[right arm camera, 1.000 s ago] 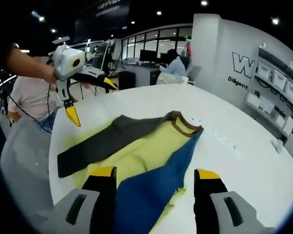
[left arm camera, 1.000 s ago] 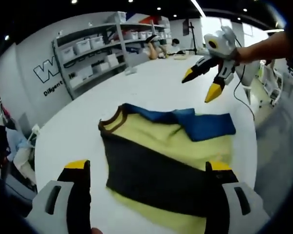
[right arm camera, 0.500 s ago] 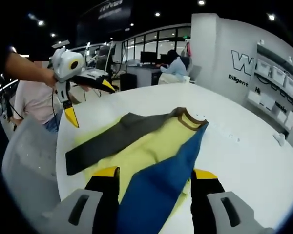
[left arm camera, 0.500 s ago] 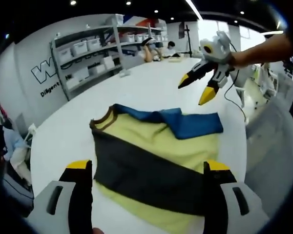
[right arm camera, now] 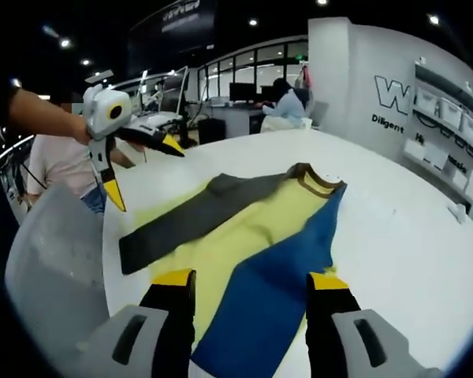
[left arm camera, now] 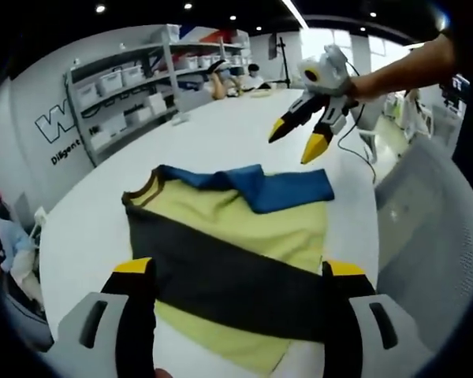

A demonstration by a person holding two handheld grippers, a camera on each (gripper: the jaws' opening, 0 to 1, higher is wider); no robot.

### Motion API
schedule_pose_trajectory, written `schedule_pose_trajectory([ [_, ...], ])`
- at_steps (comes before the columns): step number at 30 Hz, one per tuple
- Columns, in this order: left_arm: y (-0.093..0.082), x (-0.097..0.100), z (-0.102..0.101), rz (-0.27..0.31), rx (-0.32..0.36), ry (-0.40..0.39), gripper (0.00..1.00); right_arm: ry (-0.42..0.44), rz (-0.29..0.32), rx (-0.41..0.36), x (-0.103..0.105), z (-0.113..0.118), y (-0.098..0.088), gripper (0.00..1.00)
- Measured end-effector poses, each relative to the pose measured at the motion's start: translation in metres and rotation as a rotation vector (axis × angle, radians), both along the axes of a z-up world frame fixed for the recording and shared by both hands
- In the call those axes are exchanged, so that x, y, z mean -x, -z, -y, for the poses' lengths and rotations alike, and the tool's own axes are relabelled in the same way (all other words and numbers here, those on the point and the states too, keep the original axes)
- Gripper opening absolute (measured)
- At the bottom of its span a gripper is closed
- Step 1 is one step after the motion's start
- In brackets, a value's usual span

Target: Fold the garment on the visible template until the final outline fits inside the template.

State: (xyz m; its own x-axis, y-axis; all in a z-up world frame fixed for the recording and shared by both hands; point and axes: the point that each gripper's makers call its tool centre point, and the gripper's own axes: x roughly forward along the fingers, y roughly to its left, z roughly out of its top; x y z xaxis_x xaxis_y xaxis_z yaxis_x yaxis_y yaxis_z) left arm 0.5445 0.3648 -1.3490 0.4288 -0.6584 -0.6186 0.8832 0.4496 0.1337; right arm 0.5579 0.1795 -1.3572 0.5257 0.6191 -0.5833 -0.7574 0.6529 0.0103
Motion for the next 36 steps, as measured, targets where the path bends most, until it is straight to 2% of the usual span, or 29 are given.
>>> schedule_pose_trajectory([
  [12,0.024,0.033,0.006,-0.04,-0.022,0.067,0.78,-0.037,-0.044,-0.007,0.024,-0.001,0.022,0.51],
  [14,0.027,0.039,0.007,-0.047,-0.035,0.092,0.77,-0.048,-0.061,-0.027,0.03,-0.003,0.024,0.51],
  [16,0.029,0.042,0.008,-0.049,-0.037,0.105,0.76,-0.068,-0.06,-0.004,0.035,-0.002,0.028,0.49],
  [23,0.034,0.05,0.011,-0.071,-0.044,0.138,0.69,-0.091,-0.094,-0.009,0.043,0.001,0.037,0.42],
  [27,0.039,0.057,0.015,-0.079,-0.047,0.162,0.64,-0.099,-0.104,-0.001,0.047,0.004,0.042,0.41],
  [31,0.045,0.069,0.02,-0.099,-0.045,0.189,0.6,-0.103,-0.102,0.0,0.049,0.005,0.045,0.46],
  [36,0.052,0.084,0.029,-0.103,-0.056,0.244,0.51,-0.118,-0.067,-0.007,0.055,0.003,0.043,0.58],
])
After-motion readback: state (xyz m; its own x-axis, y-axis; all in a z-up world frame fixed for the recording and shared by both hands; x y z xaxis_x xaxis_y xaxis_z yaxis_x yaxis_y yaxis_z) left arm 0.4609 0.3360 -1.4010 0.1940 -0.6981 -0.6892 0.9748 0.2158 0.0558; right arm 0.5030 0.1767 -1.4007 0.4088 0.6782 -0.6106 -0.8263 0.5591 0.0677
